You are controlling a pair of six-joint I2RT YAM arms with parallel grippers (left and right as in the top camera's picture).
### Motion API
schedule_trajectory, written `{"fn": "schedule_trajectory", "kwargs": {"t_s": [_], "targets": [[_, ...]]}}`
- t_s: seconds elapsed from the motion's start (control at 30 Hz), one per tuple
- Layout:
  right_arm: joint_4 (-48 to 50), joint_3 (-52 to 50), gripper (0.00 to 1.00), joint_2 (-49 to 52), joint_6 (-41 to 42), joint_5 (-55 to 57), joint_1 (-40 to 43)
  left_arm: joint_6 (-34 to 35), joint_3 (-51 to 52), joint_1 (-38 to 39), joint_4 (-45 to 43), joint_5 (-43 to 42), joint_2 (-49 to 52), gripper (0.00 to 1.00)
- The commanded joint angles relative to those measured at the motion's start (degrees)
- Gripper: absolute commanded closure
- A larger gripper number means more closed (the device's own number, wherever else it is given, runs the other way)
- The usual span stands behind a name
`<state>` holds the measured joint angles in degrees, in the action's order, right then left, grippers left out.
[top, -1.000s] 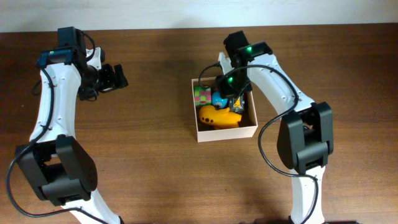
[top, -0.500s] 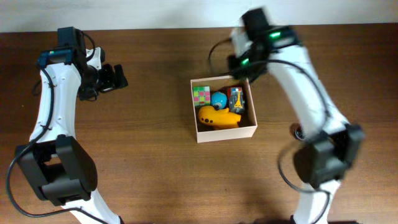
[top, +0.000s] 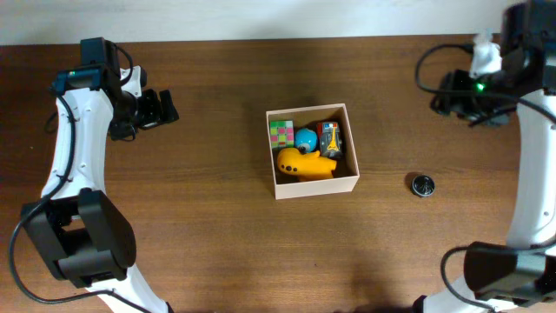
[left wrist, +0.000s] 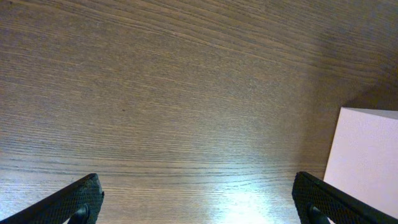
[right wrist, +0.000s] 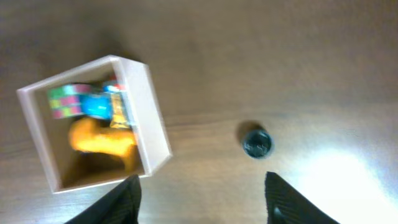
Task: Pack container
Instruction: 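Move the right gripper to the black puck and grasp it, then carry the black puck with the right gripper into the box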
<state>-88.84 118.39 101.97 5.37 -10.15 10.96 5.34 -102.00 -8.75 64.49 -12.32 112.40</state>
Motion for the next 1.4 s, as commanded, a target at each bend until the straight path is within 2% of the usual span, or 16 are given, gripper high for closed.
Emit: {"fn": "schedule_trajectory", "kwargs": {"t_s": [0.0, 0.13, 0.27, 0.4, 0.67, 0.8, 0.97, 1.07, 1.13, 1.2, 1.37], "targets": [[0.39, -5.81, 0.37, 0.98, 1.11, 0.11, 2.1, -1.14, -1.22, -0.04, 0.09, 0.15, -0.85, 0.01], [2.51, -15.26, 0.29, 0.98, 2.78, 0.35, 2.19, -1.14, -1.22, -0.04, 0.09, 0.15, -0.85, 0.01], [9.68, -25.35, 0.16, 0.98, 8.59, 2.93, 2.32, -1.14, -1.22, -0.04, 0.09, 0.15, -0.85, 0.01], [17.25, -33.81, 0.15, 0.98, 13.09, 7.87, 2.34, -1.14, -1.22, -0.04, 0.09, 0.15, -0.85, 0.01], [33.68, -47.52, 0.12, 1.38, 13.16, 7.19, 2.19, -1.14, -1.22, -0.04, 0.09, 0.15, -0.85, 0.01], [39.08, -51.49, 0.14, 2.54, 13.18, 6.45, 2.19, -1.14, -1.22, -0.04, 0.09, 0.15, -0.85, 0.01], [41.0, -52.98, 0.15, 4.52, 13.16, 6.14, 2.21, -1.14, -1.22, -0.04, 0.09, 0.15, -0.85, 0.01], [41.55, -53.0, 0.26, 5.18, 13.16, 6.14, 2.21, -1.14, -1.22, -0.04, 0.09, 0.15, -0.85, 0.01], [41.81, -53.11, 0.29, 5.46, 13.16, 6.19, 2.21, -1.14, -1.22, -0.04, 0.09, 0.15, -0.85, 0.01], [42.4, -53.53, 0.36, 5.49, 13.16, 6.23, 2.21, -1.14, -1.22, -0.04, 0.09, 0.15, -0.85, 0.01], [43.74, -54.75, 0.42, 5.51, 13.16, 6.38, 2.21, -1.14, -1.22, -0.04, 0.09, 0.15, -0.85, 0.01]]}}
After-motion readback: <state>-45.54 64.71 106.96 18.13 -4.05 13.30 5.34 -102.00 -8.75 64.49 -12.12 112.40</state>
